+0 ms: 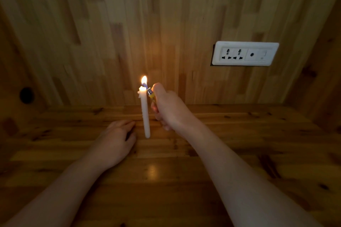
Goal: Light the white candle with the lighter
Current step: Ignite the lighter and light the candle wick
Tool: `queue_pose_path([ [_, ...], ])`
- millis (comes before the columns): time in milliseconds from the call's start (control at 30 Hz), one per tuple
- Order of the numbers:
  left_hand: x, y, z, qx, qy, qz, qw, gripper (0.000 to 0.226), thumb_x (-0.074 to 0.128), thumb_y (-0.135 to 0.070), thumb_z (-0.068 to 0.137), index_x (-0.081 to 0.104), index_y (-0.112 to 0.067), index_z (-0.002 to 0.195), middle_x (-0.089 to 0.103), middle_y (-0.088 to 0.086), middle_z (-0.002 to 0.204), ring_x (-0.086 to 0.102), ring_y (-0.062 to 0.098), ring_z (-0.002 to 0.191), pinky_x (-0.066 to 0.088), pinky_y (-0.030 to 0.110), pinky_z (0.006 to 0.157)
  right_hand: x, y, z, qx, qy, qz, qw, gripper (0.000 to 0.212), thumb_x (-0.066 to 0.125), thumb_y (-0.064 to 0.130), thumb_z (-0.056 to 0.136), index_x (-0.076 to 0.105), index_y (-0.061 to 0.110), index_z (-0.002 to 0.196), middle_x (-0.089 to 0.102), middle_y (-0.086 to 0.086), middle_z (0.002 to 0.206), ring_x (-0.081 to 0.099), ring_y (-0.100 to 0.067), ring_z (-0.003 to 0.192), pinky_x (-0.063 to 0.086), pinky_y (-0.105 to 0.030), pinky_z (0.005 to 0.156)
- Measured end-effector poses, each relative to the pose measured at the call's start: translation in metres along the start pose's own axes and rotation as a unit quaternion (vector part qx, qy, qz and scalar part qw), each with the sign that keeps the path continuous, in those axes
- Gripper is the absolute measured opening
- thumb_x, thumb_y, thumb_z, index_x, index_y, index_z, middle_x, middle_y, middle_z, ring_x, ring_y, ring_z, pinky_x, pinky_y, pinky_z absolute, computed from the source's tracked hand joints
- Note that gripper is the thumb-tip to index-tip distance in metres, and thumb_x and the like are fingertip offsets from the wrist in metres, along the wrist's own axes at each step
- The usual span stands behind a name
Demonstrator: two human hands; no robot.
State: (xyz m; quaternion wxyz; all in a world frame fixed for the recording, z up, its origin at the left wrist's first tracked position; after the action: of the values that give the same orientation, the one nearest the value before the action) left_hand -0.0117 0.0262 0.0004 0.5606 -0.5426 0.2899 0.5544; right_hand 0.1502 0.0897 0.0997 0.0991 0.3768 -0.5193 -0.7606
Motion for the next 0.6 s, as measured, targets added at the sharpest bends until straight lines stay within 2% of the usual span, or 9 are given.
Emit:
queue_pose_path([
  [100,0.0001,0.0003,0.0003,-0.002,0.0,0.001,1.0,0.054,0.041,-0.042,0.09,0.041,-0.023,0.141,0.041,-0.004,0.147,0.031,0.017,0.132,0.029,0.035,0.108,0.0001,0.0003,0.0004,0.003,-0.002,0.003,1.0,0.034,0.019,0.046,0.088,0.039,0.028,0.066,0.042,-0.004,0.063,0.038,-0.022,0.052,0.039,-0.04,0.053],
  [233,0.0,-0.0003,0.001,-0.002,-0.002,0.004,1.0,0.053,0.04,-0.041,0.091,0.04,-0.024,0.141,0.041,-0.005,0.147,0.03,0.016,0.133,0.028,0.034,0.108,-0.0011,-0.0038,0.0024,0.023,-0.009,0.025,0.999,0.042,0.021,0.046,0.094,0.042,0.025,0.065,0.042,0.0,0.059,0.038,-0.018,0.048,0.035,-0.03,0.045],
  [433,-0.0003,-0.0006,0.0008,-0.003,0.0,0.001,1.0,0.054,0.04,-0.042,0.09,0.04,-0.023,0.141,0.039,-0.005,0.148,0.031,0.017,0.133,0.029,0.035,0.108,0.0016,0.0006,0.0007,0.004,-0.007,-0.008,1.0,0.033,0.018,0.048,0.085,0.038,0.029,0.066,0.043,-0.002,0.064,0.04,-0.022,0.054,0.04,-0.041,0.055],
  [600,-0.0008,-0.0016,0.0008,-0.005,0.003,0.003,1.0,0.054,0.039,-0.042,0.091,0.04,-0.023,0.141,0.039,-0.004,0.148,0.03,0.016,0.133,0.029,0.035,0.108,0.001,-0.0007,0.0012,0.018,-0.017,0.007,1.0,0.035,0.019,0.049,0.089,0.039,0.03,0.067,0.044,-0.002,0.065,0.041,-0.02,0.055,0.039,-0.036,0.053],
])
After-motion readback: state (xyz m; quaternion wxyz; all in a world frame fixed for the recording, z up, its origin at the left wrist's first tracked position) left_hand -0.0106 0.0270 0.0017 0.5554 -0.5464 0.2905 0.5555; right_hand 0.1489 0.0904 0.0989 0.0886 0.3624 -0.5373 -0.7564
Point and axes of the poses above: each hand's wrist, its own z-axis towards the middle knuckle, its own x-axis out of the palm, y = z × x, the point moved 2 cm from there along z, towards the middle knuckle
